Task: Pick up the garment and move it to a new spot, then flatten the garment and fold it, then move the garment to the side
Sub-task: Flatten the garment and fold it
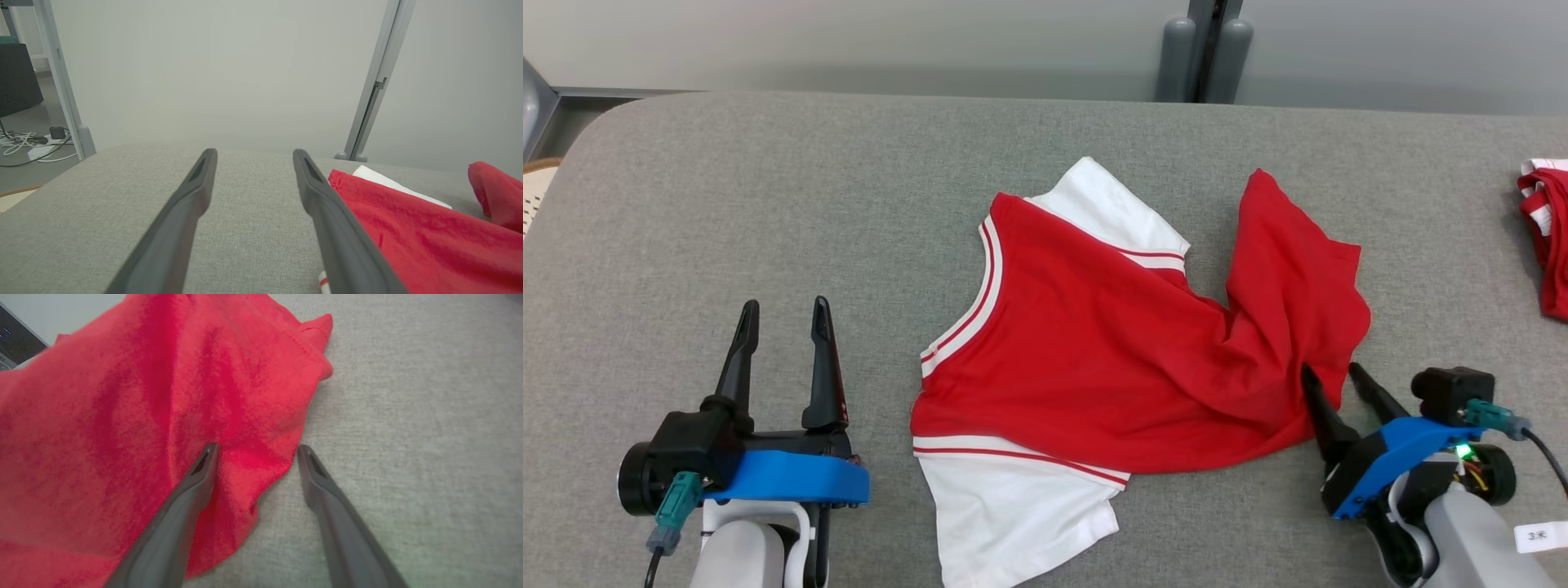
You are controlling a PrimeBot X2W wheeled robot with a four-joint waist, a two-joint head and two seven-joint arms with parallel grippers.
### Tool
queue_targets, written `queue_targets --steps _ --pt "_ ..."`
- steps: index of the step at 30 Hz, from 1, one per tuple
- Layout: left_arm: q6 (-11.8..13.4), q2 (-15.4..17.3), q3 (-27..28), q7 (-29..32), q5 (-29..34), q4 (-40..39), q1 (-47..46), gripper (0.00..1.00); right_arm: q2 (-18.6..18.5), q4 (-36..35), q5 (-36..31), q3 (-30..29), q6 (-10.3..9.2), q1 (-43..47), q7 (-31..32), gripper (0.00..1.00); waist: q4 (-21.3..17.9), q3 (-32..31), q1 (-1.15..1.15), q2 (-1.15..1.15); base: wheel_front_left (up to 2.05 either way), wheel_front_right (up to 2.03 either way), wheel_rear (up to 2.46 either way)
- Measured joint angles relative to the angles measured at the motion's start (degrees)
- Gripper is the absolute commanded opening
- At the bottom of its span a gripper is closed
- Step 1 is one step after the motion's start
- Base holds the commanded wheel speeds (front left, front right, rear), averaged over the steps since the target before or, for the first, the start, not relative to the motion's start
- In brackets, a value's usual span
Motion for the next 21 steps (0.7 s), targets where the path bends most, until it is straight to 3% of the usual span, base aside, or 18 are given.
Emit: queue_targets --steps 1,2,7,11,16,21 --pt "0.00 0.01 0.00 0.00 0.00 0.07 0.01 1.00 0.24 0.57 0.33 0.82 0.00 -0.32 -0.16 0.65 0.08 -0.09 0.00 0.00 0.00 0.00 0.00" --pt "0.01 0.01 0.01 0.00 0.00 0.11 0.03 1.00 0.47 0.89 0.73 1.56 0.00 -0.57 -0.82 0.00 0.12 -0.20 0.00 0.00 0.00 0.00 0.00" --pt "0.08 0.01 0.37 0.00 0.01 0.38 0.88 1.00 -0.55 0.25 1.29 3.82 0.00 -0.19 -3.86 0.00 -0.46 -1.52 0.00 0.00 0.00 0.00 0.00" --pt "0.08 0.01 0.43 0.00 0.01 0.49 1.71 1.00 -2.46 -4.52 0.42 3.85 0.00 2.73 -4.05 0.00 -1.63 -2.80 0.00 0.00 0.00 0.00 0.00" --pt "0.13 0.00 0.48 0.00 -0.05 0.41 2.65 1.00 -3.64 -14.27 -1.21 1.04 0.00 10.46 2.57 0.00 -3.51 -4.00 0.00 0.00 0.00 0.00 0.00" --pt "0.13 0.00 0.56 0.00 -0.10 0.23 2.77 1.00 -2.56 -27.02 -3.24 -2.46 0.00 19.56 12.90 0.00 -5.00 -4.44 0.00 0.00 0.00 0.00 0.00"
